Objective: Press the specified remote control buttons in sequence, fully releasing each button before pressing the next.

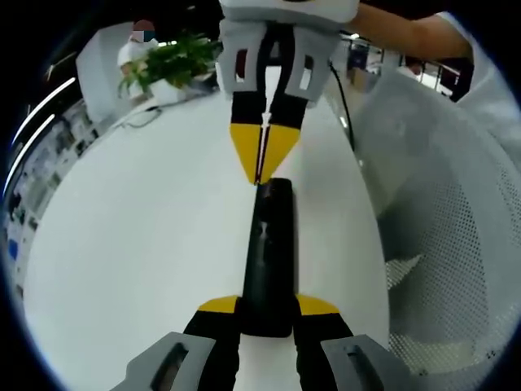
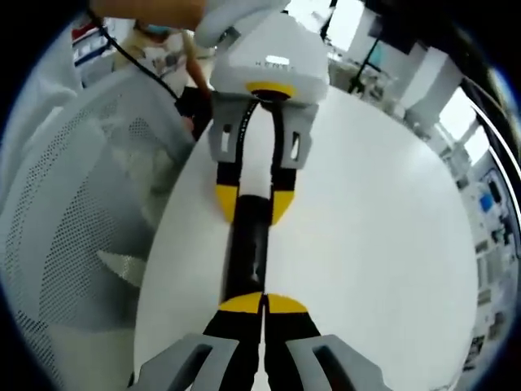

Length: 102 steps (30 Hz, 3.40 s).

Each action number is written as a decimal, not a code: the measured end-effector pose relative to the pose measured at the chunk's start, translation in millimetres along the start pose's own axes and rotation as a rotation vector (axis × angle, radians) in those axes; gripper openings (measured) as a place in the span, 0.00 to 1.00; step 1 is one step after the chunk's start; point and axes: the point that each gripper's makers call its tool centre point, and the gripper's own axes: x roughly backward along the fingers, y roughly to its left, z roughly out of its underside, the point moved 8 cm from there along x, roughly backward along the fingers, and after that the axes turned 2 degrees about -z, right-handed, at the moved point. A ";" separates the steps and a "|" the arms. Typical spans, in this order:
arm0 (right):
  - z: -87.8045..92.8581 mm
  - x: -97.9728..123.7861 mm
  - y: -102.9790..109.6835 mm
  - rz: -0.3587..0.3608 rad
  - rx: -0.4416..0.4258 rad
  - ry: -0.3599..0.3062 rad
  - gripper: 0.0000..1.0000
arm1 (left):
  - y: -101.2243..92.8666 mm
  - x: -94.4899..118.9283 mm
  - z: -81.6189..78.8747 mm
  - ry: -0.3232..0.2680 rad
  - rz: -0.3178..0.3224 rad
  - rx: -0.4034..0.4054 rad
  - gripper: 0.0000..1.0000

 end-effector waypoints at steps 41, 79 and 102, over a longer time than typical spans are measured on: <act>-7.2 -33.7 -7.2 -0.119 0.018 -0.006 0.00 | 1.8 -1.4 0.8 -0.022 0.005 0.013 0.24; -8.5 -39.4 -12.6 -0.202 -0.087 0.013 0.00 | 1.7 -1.3 1.9 -0.025 0.010 0.008 0.23; -10.0 -18.8 -0.4 -0.124 -0.021 -0.002 0.00 | 2.3 -2.3 -0.8 -0.002 0.008 0.003 0.23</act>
